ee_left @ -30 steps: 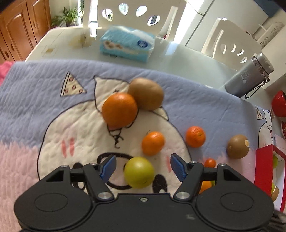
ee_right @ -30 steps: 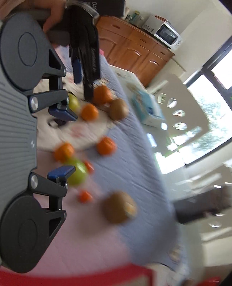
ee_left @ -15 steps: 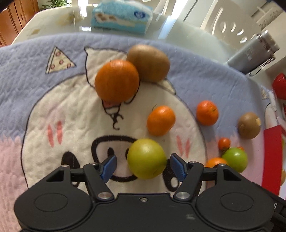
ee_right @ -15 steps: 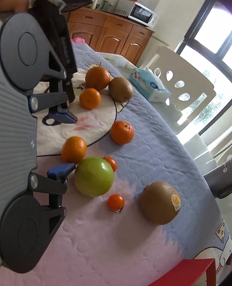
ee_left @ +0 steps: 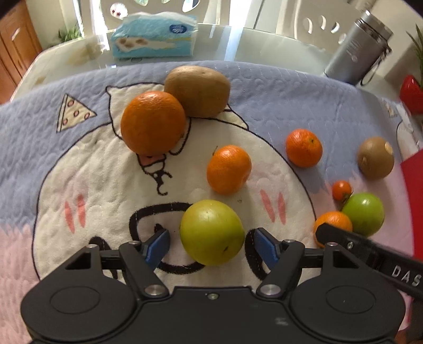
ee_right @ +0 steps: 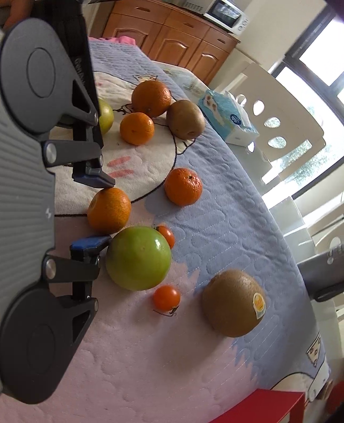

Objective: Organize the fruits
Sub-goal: 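Grasp a green apple with the left tool while the right tool grasps a tangerine, then carry the green apple in the left tool over the red box while the right tool carries the tangerine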

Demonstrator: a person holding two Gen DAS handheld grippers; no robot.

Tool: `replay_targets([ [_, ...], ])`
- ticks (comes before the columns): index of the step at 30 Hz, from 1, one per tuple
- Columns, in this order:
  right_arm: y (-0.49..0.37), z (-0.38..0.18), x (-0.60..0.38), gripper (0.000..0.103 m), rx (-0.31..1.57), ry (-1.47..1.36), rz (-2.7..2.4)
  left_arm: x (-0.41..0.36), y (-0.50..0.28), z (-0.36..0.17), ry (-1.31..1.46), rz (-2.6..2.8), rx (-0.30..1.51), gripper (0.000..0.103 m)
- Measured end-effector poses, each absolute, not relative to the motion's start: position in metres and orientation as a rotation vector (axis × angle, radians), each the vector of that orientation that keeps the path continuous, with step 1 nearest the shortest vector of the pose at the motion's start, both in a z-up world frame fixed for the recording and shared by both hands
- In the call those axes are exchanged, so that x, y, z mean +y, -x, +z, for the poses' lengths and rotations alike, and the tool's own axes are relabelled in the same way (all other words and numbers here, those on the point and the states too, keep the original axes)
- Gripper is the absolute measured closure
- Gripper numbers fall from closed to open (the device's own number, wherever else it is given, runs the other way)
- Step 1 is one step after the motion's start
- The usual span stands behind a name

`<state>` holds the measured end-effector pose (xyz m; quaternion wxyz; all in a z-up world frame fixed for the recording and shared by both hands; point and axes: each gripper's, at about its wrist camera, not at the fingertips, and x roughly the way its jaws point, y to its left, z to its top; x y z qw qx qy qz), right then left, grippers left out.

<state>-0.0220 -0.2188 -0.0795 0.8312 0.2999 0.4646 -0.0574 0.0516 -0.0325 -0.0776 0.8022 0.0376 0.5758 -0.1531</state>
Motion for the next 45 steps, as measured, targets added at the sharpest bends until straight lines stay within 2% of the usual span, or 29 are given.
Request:
replay_targets([
  [1, 0.022, -0.079, -0.218, 0.062, 0.987, -0.627, -0.118, -0.034, -0.051, -0.077, -0.091, -0.316, 1.226, 0.026],
  [5, 0.022, -0.076, -0.216, 0.062, 0.991, -0.603, -0.102, -0.032, -0.046, -0.074, -0.096, -0.311, 1.189, 0.049],
  [32, 0.054, -0.049, -0.225, 0.063, 0.955, -0.593, 0.024, -0.029, -0.003, -0.049, -0.017, -0.248, 1.17, 0.048],
  [45, 0.085, -0.014, -0.276, 0.063, 0.803, -0.571, -0.03, -0.077, 0.002, -0.013, 0.014, -0.304, 1.107, 0.048],
])
